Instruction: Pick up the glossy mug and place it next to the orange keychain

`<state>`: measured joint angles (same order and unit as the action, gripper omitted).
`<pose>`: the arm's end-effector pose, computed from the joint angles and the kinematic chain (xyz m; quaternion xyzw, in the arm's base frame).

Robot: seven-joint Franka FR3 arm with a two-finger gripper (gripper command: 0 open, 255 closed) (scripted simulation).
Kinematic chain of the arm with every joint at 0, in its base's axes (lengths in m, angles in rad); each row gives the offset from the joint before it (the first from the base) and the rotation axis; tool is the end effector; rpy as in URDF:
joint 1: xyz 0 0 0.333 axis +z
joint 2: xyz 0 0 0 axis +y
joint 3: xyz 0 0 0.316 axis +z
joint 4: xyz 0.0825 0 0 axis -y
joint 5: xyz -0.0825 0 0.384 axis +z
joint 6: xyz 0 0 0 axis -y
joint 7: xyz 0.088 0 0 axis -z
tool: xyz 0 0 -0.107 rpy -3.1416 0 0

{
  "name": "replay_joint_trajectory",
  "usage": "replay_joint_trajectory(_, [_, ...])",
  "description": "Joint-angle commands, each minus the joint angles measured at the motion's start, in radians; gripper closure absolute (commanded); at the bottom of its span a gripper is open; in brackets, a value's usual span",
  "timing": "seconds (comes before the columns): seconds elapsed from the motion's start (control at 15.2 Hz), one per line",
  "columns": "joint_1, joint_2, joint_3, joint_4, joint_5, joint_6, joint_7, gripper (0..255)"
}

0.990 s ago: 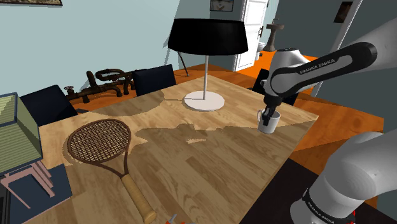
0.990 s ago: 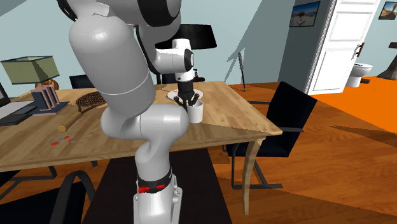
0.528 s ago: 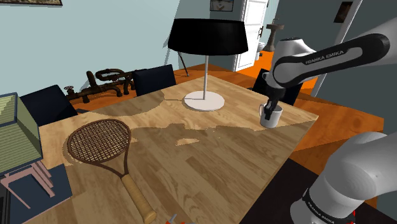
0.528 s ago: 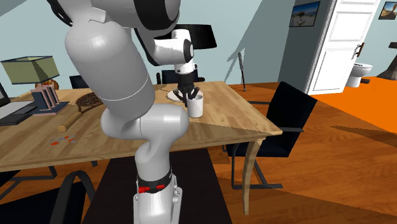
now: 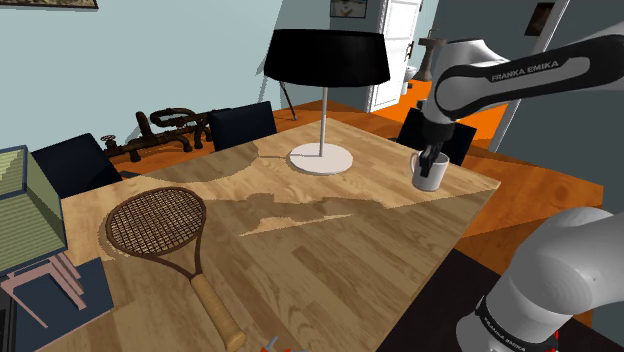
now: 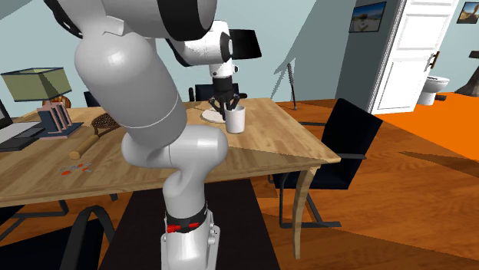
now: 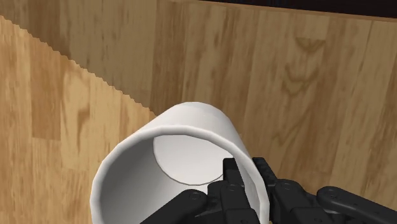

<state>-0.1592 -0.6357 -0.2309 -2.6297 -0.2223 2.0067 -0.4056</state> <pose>0.3236 -0.1467 0.4419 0.9965 0.0764 -0.0091 0.0315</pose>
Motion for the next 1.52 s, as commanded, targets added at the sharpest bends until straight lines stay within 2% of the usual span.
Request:
replay_joint_trajectory(0.0, [0.001, -0.006, 0.003, 0.025, 0.004, -0.03, -0.004, 255])
replay_joint_trajectory(0.86, [0.009, -0.032, 0.025, 0.179, 0.025, -0.21, -0.017, 255])
replay_joint_trajectory(1.45, [0.089, -0.206, 0.218, 0.065, 0.147, -0.293, 0.186, 255])
